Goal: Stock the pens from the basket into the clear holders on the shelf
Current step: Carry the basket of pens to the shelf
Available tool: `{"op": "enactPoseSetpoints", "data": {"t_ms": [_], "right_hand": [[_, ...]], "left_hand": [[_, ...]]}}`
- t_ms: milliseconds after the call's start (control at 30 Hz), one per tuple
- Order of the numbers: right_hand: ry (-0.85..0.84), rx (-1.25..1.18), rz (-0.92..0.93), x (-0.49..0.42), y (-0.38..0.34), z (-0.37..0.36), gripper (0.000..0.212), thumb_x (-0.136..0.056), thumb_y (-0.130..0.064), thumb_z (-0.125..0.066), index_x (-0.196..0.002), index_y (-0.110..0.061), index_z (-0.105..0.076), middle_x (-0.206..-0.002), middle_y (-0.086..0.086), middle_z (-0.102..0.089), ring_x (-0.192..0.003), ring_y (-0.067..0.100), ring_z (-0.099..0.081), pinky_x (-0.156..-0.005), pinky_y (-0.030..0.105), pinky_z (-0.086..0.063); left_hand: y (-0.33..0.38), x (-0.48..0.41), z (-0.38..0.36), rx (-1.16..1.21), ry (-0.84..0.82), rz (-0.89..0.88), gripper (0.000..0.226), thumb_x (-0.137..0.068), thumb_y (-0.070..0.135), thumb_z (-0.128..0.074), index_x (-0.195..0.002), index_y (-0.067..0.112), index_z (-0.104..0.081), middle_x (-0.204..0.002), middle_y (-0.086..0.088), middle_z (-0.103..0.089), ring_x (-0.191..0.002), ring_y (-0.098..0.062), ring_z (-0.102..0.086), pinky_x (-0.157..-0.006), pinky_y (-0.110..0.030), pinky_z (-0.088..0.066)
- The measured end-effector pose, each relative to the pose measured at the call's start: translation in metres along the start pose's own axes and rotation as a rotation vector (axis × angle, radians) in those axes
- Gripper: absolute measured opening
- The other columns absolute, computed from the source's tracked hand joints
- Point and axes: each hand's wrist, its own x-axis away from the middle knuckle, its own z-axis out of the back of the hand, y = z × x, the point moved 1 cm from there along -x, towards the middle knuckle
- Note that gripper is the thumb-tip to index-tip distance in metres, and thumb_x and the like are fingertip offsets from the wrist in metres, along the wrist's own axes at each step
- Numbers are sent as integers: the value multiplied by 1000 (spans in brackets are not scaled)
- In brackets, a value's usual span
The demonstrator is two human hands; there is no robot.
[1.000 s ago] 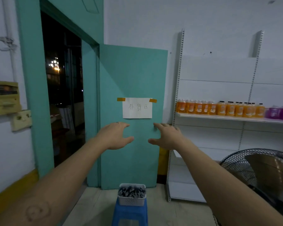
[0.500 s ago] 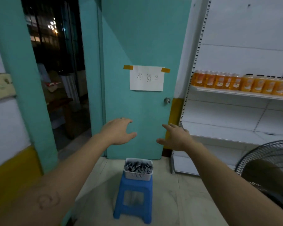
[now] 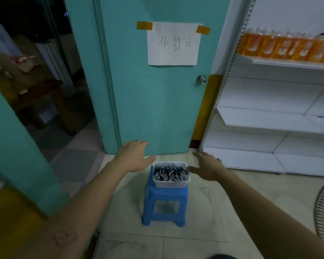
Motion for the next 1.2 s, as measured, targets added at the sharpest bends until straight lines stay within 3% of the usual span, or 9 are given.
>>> {"op": "enactPoseSetpoints", "data": {"t_ms": [167,300,500,633,867,1000,1200], "right_hand": [[-38,-54,-57,-35,5,-24,78,-89,-63,-50,-152,-26,-22,-158,5,-26,-140,29,-33,-112,48,-30],[-80,-47,-83,-73,19,-46,76,-90,-62,-49,-152,-28,-22,-159,4,-22,-144,28,-26,-115,53,-21],[-146,-90,-84,-159,54,-70,73,-91,-58,-50,-151,-27,-24,-158,5,-25,-142,29,-29,-113,51,-22],[-245,-150,-97,-221,80,-91,69,-91,-56,-50,-149,-25,-29,-153,4,-34,-137,28,-36,-113,50,-26],[-443,-264,-137,-306,115,-130,61,-91,-50,-52,-144,-22,-37,-140,9,-48,-122,29,-49,-104,45,-41],[-527,-401,-234,-335,126,-157,61,-94,-43,-54,-146,-15,-35,-138,14,-49,-121,30,-51,-93,33,-42],[-568,-618,-477,-373,138,-213,64,-95,-42,-55,-145,-8,-35,-140,15,-50,-123,30,-51,-95,35,-43]], "left_hand": [[-27,-29,-34,40,-36,13,67,-88,61,-48,-140,19,-43,-142,-3,-48,-127,-23,-47,-101,-32,-39],[-34,-60,-66,61,-117,47,68,-89,59,-49,-143,19,-40,-148,-2,-42,-132,-23,-42,-108,-33,-34],[-30,-131,-116,67,-232,122,68,-89,59,-49,-141,16,-42,-145,-4,-46,-128,-24,-46,-104,-35,-39],[-19,-184,-153,112,-329,251,59,-88,57,-50,-131,16,-50,-132,-5,-56,-115,-23,-55,-92,-33,-46],[4,-257,-208,256,-471,500,53,-96,45,-48,-135,10,-47,-137,-11,-52,-119,-27,-53,-93,-33,-44],[1,-281,-239,486,-480,651,48,-98,32,-50,-139,7,-44,-139,-15,-50,-122,-30,-51,-87,-30,-41],[-39,-316,-308,730,-438,939,66,-96,41,-51,-148,8,-29,-153,-10,-33,-133,-27,-40,-101,-33,-38]]}}
